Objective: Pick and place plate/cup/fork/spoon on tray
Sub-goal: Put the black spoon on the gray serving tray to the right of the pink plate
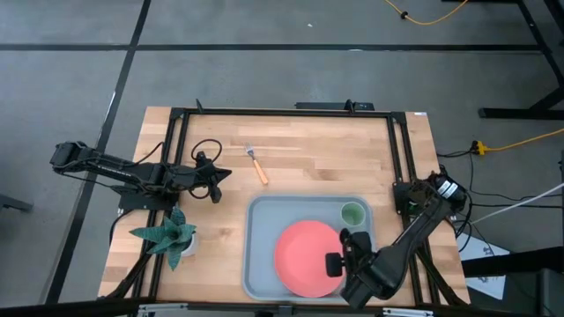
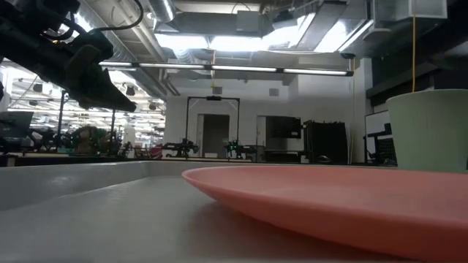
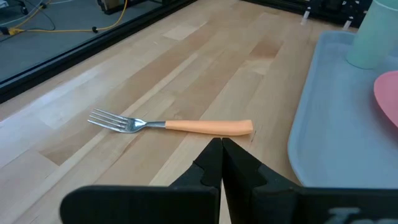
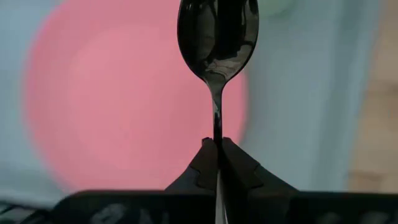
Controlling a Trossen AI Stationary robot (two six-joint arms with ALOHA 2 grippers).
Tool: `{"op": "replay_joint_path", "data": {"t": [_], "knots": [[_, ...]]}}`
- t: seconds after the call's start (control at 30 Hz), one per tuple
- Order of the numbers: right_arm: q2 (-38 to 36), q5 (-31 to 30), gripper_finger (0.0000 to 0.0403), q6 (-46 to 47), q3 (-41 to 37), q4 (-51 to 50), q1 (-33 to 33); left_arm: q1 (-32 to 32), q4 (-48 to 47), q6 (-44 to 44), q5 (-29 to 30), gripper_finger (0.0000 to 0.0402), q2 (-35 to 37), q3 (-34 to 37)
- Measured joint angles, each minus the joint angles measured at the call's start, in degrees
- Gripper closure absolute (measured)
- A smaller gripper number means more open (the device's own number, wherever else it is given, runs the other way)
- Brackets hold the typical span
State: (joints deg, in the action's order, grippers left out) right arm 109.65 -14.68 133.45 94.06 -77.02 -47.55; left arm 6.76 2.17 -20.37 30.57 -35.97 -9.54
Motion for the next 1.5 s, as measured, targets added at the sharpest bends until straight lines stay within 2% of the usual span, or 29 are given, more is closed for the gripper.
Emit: {"op": "replay_joint_path", "data": {"t": [0.17, 0.37, 0.77, 0.9, 1.03, 1.5], "knots": [[0.0, 0.2, 0.0399, 0.0, -4.8, 0.8, -1.1, 0.0, 0.0, 0.0, 0.0, 0.0401, 0.0, 0.0], [0.1, -0.9, 0.0399, 0.0, -12.7, 11.3, -2.5, 0.0, 0.0, 0.0, 0.0, 0.0401, 0.0, 0.0], [-1.9, 0.6, 0.0399, 0.3, -24.8, 22.0, -2.6, 0.0, 0.0, 0.0, 0.0, 0.0401, 0.0, 0.0], [-2.0, 1.3, 0.0398, 0.3, -25.9, 23.9, -2.4, 0.0, 0.0, 0.0, 0.0, 0.0401, 0.0, 0.0], [-2.0, 5.1, 0.0399, 1.0, -26.0, 22.8, -2.1, 0.0, 0.0, 0.0, 0.0, 0.0401, 0.0, 0.0], [-2.0, 9.4, 0.0392, 1.5, -26.0, 23.2, -0.2, 0.0, 0.0, 0.0, 0.0, 0.0401, 0.0, 0.0]]}}
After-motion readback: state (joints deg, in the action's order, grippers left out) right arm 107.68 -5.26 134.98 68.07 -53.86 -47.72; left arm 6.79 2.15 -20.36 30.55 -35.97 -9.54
